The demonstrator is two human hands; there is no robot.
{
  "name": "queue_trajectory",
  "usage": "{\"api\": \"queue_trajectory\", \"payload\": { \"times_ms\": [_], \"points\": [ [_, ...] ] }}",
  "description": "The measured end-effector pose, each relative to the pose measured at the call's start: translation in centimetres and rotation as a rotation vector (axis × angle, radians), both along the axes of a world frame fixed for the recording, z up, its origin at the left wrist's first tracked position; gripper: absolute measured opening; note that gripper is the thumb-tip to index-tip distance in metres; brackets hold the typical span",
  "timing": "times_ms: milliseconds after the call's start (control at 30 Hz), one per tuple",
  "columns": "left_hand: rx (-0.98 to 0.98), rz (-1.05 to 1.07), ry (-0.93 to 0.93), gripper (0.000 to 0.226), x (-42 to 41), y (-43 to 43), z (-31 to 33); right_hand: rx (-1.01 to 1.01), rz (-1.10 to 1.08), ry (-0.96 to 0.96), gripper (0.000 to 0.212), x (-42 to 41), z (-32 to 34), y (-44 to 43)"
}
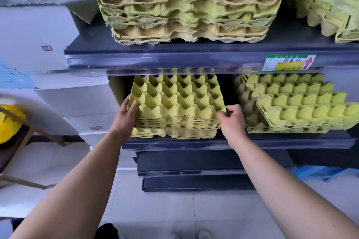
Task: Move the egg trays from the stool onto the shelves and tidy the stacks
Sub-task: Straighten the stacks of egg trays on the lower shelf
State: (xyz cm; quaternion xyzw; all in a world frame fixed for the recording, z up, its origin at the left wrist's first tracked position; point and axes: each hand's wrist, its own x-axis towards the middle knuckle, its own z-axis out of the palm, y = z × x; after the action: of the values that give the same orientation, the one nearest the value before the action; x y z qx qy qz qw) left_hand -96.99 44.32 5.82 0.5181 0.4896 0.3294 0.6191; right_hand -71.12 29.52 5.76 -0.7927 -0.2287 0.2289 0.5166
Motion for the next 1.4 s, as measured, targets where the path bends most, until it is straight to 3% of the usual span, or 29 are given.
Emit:
{"api": "queue_trajectory", "payload": {
  "times_ms": [67,167,267,400,533,733,967,1133,1400],
  "points": [
    [-0.028,-0.039,0.038,0.071,0.2,0.2,-0.6,-0.033,-0.037,-0.026,0.012,-0.6,-0.7,-0.4],
    [-0.016,0.021,0.179,0.059,0.4,0.4,-1.3,-0.128,-0.023,-0.047,0.011,-1.0,-1.3,-0.8],
    [-0.012,0.019,0.25,0.082,0.6,0.6,-2.1,-0.164,0.014,-0.018,0.023,-0.8,-1.0,-0.5],
    [-0.023,0.029,0.326,0.06,1.3,0.8,-2.2,-0.204,0.091,-0.053,0.04,-0.4,-0.8,0.1],
    [-0.08,0.012,0.383,0.074,1.1,1.1,-3.8,-0.251,0.129,-0.037,0.044,-0.3,-1.5,0.2],
    [-0.031,0.007,0.36,0.062,1.4,1.0,-4.1,-0.283,0.186,0.004,0.047,-1.1,-1.9,-0.3],
    [0.035,0.064,0.235,0.052,1.6,0.3,-3.6,-0.184,0.067,0.071,0.039,0.3,-0.1,0.9],
    [0.09,0.118,0.165,0.026,1.2,-0.3,-2.4,-0.121,0.076,0.067,0.037,-0.3,0.6,0.8],
    [0.028,0.211,0.116,0.029,-1.1,-0.2,-3.2,-0.127,0.158,0.054,0.037,-2.2,-0.6,2.4]
  ]
}}
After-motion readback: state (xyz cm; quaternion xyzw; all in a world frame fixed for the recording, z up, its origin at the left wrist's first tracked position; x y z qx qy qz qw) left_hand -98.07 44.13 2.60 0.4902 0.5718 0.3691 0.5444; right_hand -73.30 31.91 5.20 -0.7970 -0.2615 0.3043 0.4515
